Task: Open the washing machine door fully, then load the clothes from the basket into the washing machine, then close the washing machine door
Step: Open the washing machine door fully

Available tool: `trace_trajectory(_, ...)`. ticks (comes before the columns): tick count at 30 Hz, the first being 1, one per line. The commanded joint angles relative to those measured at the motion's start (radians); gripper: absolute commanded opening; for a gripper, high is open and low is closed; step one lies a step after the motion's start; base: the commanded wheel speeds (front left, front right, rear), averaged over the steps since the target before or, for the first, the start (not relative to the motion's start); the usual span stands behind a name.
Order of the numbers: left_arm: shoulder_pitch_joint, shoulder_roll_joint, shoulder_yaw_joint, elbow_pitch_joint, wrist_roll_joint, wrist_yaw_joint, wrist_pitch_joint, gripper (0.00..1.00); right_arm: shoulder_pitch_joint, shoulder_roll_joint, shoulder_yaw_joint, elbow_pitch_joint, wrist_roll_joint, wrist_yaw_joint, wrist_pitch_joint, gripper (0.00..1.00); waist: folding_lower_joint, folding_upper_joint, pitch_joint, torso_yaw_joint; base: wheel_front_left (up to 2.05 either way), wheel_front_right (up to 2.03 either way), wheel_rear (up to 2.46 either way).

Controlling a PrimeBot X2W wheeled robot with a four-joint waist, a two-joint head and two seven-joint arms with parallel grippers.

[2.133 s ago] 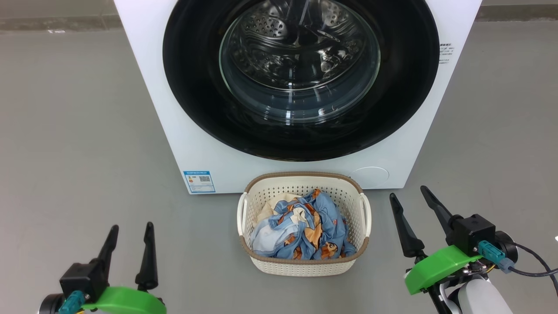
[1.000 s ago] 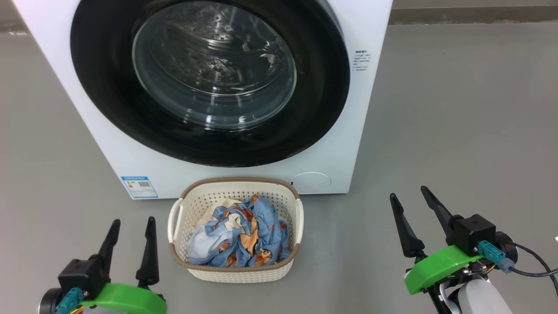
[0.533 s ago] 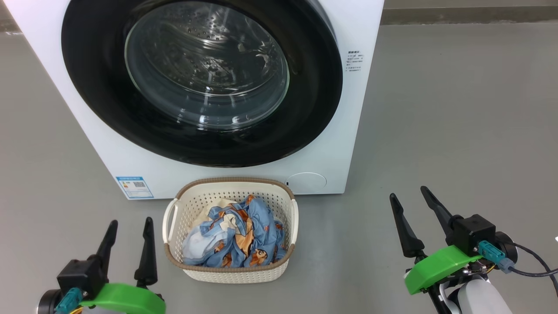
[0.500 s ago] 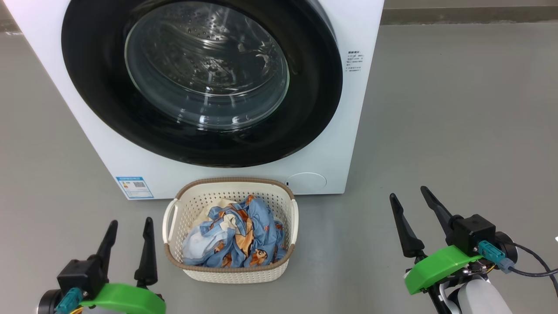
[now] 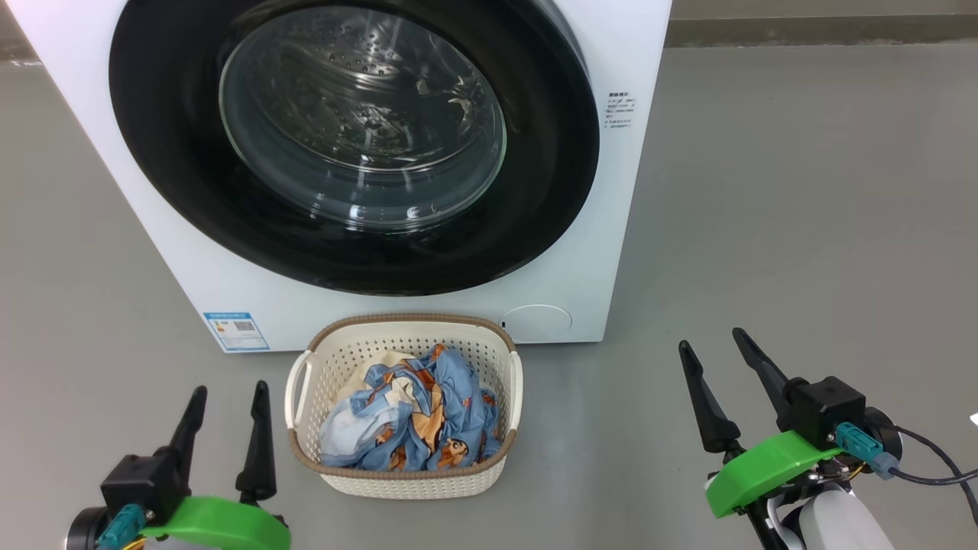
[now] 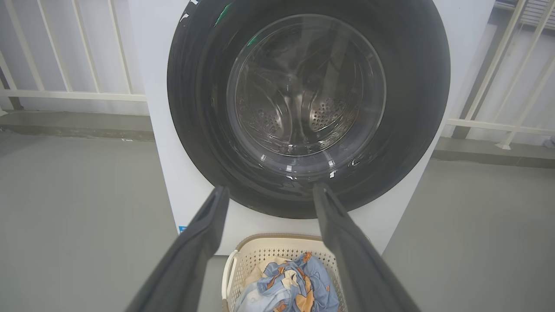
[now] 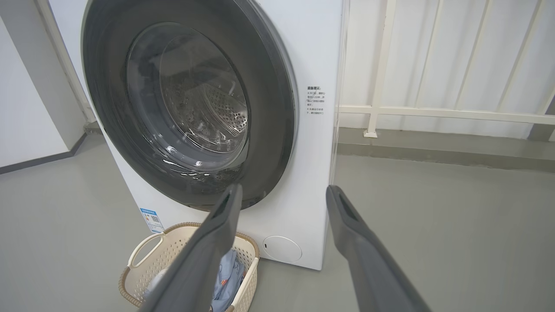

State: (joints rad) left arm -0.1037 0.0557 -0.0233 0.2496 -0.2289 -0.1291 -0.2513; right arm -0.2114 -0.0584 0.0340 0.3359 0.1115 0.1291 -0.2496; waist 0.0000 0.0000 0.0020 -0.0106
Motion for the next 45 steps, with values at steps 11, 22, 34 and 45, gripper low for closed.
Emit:
trace_trajectory(11, -0.031, 0.019, 0.054, -0.033, 0.014, 0.005, -0.01, 1.0, -0.046, -0.016, 0.04, -0.019, 0.015, 0.002, -0.012, 1.0, 0.0, 0.0, 0.008, 0.002, 0.0, 0.0, 0.0)
trace_trajectory(22, -0.053, 0.011, 0.06, -0.057, 0.018, 0.002, -0.01, 1.0, -0.111, -0.034, 0.023, -0.019, 0.026, 0.002, -0.012, 1.0, 0.0, 0.0, 0.069, 0.012, 0.0, 0.0, 0.0)
trace_trajectory(34, -0.112, 0.02, 0.038, -0.111, 0.017, -0.001, -0.01, 1.0, -0.285, -0.066, -0.035, -0.015, 0.125, 0.002, -0.012, 0.56, 0.0, 0.0, 0.191, 0.042, 0.0, 0.0, 0.0)
trace_trajectory(45, -0.166, 0.024, 0.008, -0.146, 0.0, -0.001, -0.01, 1.0, -0.503, -0.108, -0.06, 0.054, 0.381, 0.002, -0.012, 0.0, 0.0, 0.0, 0.296, 0.067, 0.0, 0.0, 0.0)
